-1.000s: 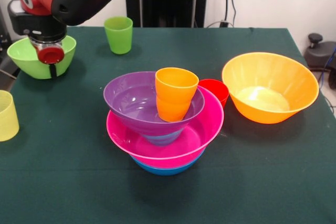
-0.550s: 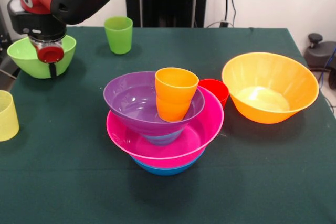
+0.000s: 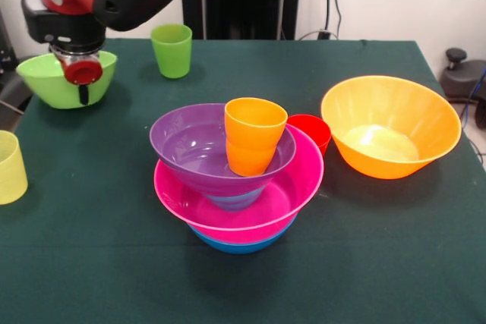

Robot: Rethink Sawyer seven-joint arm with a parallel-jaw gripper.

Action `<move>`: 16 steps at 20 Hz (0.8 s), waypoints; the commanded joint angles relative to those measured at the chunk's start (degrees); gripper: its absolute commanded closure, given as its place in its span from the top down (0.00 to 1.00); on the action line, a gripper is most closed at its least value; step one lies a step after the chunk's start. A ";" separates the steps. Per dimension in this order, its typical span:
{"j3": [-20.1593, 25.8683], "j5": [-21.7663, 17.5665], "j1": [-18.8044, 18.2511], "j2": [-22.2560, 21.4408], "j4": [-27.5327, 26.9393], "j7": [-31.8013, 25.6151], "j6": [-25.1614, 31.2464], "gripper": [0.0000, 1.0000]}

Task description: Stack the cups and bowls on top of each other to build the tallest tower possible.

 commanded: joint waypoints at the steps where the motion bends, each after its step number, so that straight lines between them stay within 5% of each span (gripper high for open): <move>1: 3.85 -1.35 4.66 0.09 -0.15 0.37 -1.64 0.00; 16: 0.60 -0.03 9.94 -4.85 -1.41 5.88 -5.02 0.00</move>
